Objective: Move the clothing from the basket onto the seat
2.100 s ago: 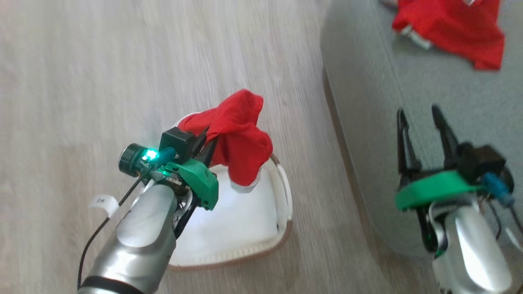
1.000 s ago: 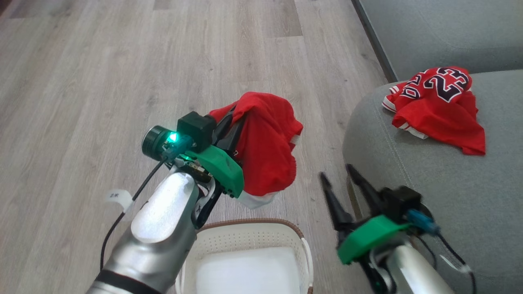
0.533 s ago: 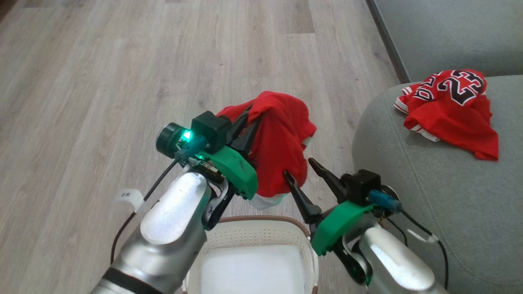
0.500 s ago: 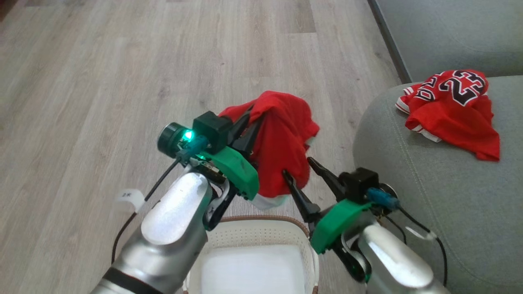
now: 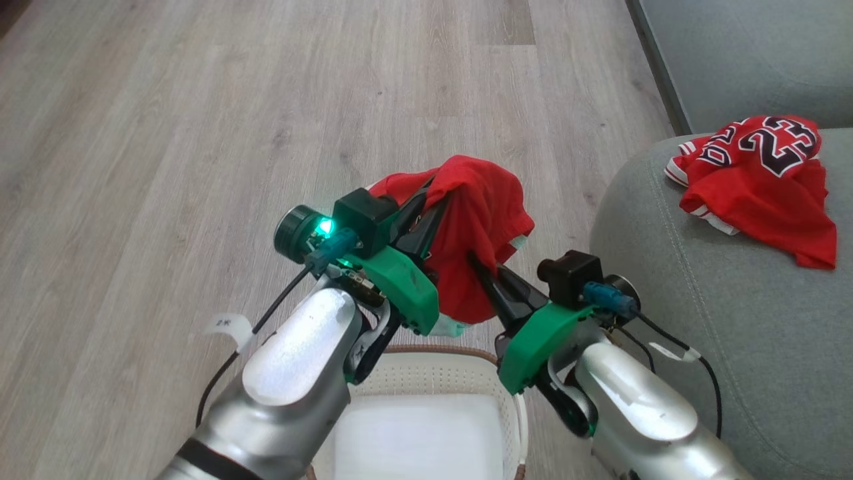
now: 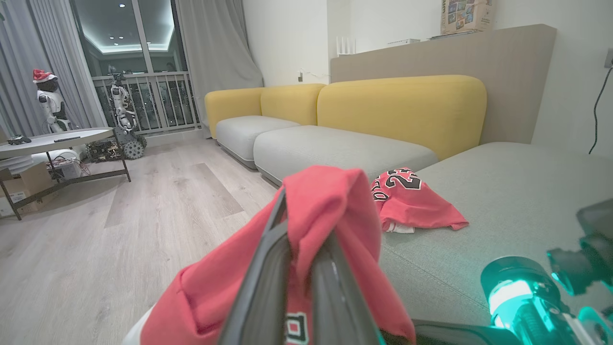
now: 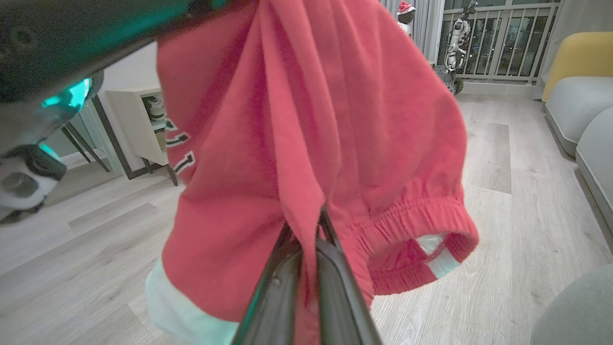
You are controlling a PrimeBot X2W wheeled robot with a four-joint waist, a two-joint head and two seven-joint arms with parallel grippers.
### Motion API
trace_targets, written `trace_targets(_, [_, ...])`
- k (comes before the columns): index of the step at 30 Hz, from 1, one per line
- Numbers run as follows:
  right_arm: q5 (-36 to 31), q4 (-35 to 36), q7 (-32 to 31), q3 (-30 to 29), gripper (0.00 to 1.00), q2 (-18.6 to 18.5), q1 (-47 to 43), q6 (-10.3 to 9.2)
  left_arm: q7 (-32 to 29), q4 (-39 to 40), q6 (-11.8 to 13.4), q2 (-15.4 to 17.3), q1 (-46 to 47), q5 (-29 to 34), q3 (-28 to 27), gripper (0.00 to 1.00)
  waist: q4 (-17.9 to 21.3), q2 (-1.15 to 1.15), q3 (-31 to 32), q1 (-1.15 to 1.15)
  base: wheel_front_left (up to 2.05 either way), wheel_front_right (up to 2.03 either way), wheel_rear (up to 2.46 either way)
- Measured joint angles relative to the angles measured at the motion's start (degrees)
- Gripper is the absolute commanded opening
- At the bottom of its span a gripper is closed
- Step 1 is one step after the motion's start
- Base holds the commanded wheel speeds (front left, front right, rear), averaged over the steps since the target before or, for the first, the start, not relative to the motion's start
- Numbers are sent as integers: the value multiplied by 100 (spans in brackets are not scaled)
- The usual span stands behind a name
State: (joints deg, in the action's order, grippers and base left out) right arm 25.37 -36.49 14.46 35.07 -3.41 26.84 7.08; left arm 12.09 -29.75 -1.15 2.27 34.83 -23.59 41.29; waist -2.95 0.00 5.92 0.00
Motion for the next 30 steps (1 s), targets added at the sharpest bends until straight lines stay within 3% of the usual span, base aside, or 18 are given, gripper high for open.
trace_targets(4, [-57,22,-1,-138,0,-1,75,0,1,-29,26,18,-20,-65,-8,0,49,0,-16,0,0,0,0])
trace_targets(5, [-96,48,-1,-200,0,-2,98,0,3,-29,64,21,-37,-92,-29,27,68,0,-20,0,0,0,0])
trace_targets(6, [-131,76,-1,-265,0,-2,115,0,14,-27,67,25,-64,-107,-55,45,91,0,-23,0,0,0,0])
trace_targets(8, [-197,112,-1,-411,0,-2,134,0,34,-37,74,53,-144,-133,-82,92,141,0,-28,0,0,0,0])
trace_targets(9, [-253,116,-1,-501,0,-3,149,1,64,-43,76,63,-193,-148,-97,100,170,0,-31,0,0,0,0])
trace_targets(17, [-722,253,-1,-1252,0,-81,339,0,141,-102,140,99,-567,-240,-103,100,451,0,-70,0,0,0,0])
trace_targets(30, [-1026,698,0,-1627,0,-586,340,1,211,-98,168,79,-1016,-322,-74,100,1210,0,-121,0,0,0,0])
